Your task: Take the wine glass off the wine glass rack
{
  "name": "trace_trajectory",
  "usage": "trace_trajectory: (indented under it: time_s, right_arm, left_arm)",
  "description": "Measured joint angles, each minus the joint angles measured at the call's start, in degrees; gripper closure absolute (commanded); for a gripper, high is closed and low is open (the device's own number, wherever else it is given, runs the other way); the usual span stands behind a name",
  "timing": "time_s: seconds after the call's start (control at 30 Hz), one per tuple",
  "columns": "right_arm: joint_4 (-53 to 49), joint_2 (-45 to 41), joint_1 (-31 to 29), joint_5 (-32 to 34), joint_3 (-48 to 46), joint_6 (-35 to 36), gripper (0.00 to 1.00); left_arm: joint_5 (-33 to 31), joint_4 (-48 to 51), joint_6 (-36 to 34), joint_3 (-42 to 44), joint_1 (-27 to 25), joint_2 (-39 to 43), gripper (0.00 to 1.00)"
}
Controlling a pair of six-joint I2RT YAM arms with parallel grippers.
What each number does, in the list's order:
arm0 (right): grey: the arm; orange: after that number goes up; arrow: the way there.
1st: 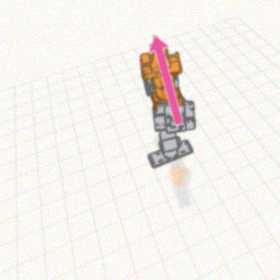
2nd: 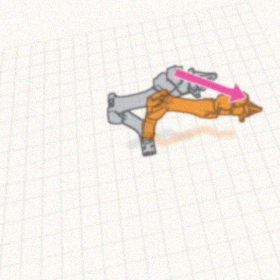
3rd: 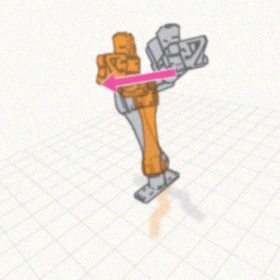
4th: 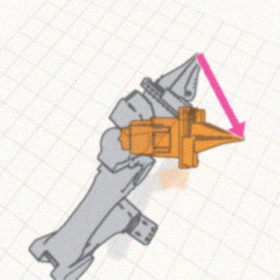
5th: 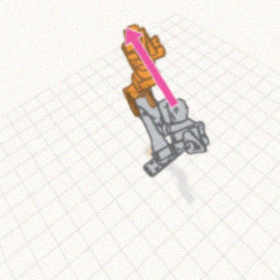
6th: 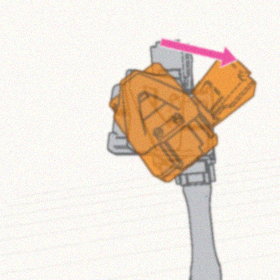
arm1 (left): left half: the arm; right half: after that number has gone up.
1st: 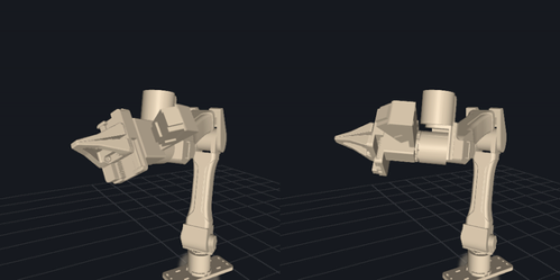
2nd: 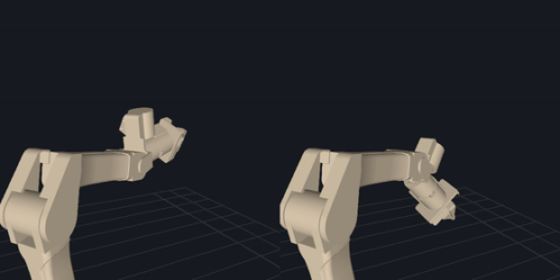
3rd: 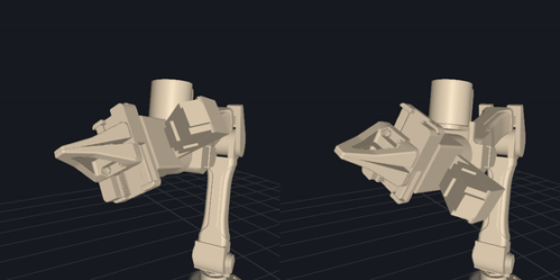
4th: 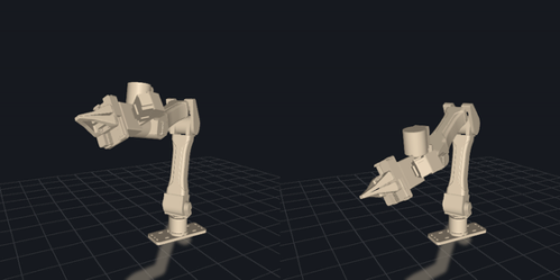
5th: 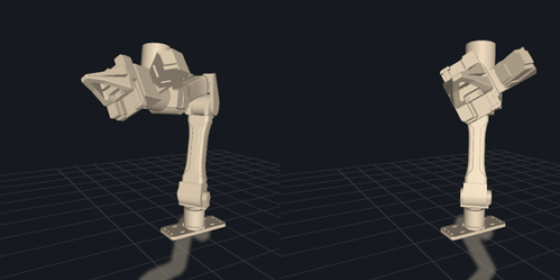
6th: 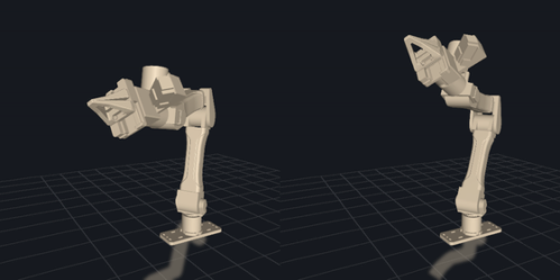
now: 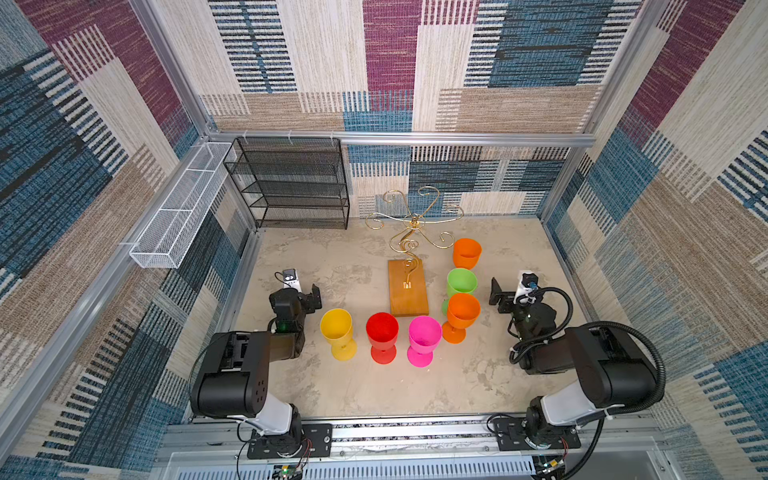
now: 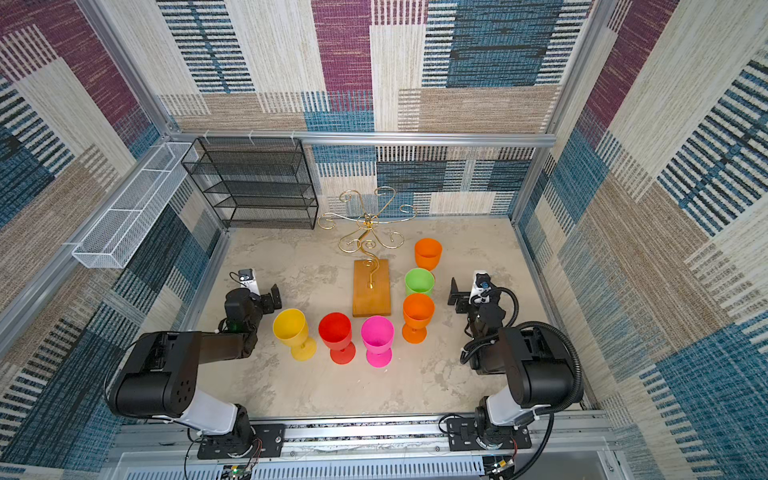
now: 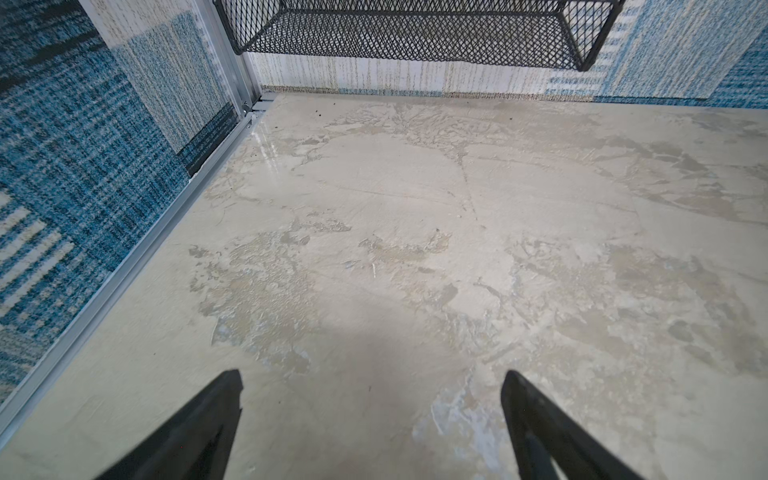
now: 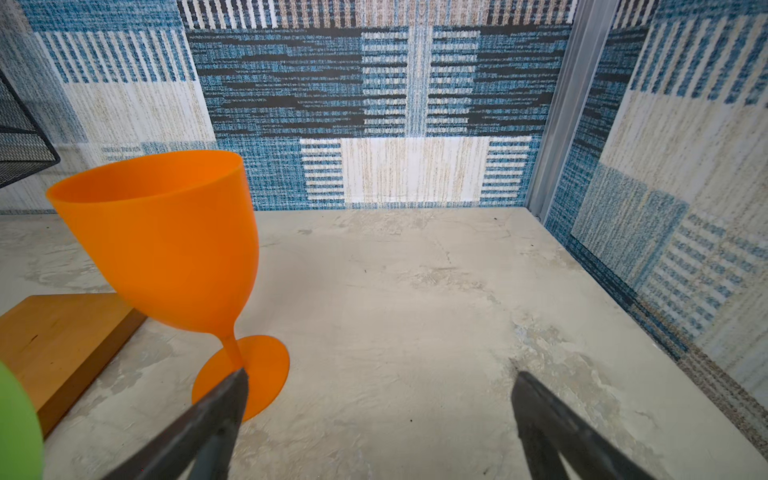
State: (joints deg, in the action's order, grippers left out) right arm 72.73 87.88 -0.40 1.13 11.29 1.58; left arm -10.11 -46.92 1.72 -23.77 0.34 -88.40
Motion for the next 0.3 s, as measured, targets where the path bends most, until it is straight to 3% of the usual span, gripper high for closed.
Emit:
trace_trajectory:
  time_s: [0.3]
  right_arm:
    - [-0.22,0.13,0.20,0.00,0.48,0.00,0.00]
  left_arm:
    - [0.00,0.00,0.00,0.00,0.00,0.00,0.01]
